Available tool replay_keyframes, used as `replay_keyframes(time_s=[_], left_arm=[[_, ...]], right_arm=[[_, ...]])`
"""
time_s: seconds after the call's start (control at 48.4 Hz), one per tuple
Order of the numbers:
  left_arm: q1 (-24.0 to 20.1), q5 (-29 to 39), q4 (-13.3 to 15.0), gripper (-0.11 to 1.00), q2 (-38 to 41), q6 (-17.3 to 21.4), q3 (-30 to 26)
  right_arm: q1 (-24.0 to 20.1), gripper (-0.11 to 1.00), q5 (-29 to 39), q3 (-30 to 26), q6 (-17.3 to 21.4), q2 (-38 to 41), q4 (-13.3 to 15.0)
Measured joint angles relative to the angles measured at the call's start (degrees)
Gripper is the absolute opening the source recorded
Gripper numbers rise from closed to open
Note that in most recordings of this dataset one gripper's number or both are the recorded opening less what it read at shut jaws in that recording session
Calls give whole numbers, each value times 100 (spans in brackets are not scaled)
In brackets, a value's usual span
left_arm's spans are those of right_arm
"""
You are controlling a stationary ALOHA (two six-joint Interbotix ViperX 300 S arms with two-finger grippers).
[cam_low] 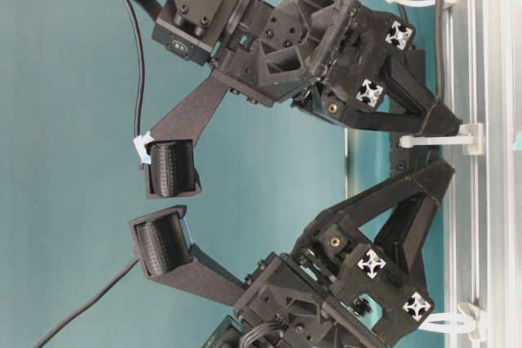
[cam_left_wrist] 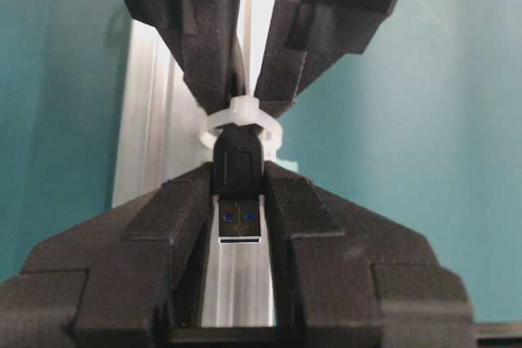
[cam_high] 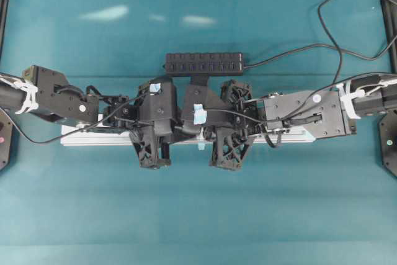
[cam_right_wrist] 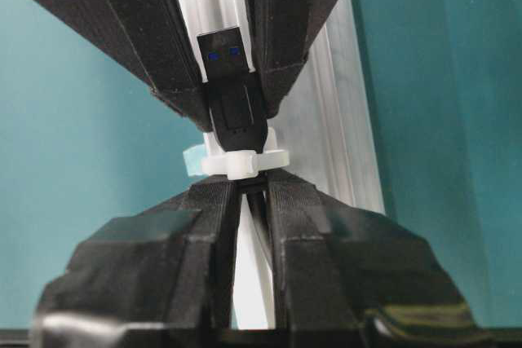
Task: Pass the USB cable through three rings with both arms.
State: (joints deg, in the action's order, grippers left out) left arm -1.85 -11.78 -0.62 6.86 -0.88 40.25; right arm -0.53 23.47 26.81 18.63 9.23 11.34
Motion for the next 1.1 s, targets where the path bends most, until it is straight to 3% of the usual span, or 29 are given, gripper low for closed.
replay_keyframes(time_s=[0.165, 0.31, 0.62, 0.744, 1.096], left_arm=[[0, -9, 0, 22, 0, 0, 9], [-9, 0, 0, 22, 0, 0, 53], [-18, 35, 0, 22, -97, -9, 308], [-18, 88, 0, 22, -220, -9, 387], [-18, 589, 0, 22, -817, 0, 483]], right_arm=[[0, -6, -9, 9, 0, 0, 0], [-9, 9, 105, 9, 0, 0, 0], [-18, 89, 237, 18, 0, -35, 0], [-18, 85, 237, 18, 0, -88, 0], [-18, 84, 0, -167, 0, -88, 0]])
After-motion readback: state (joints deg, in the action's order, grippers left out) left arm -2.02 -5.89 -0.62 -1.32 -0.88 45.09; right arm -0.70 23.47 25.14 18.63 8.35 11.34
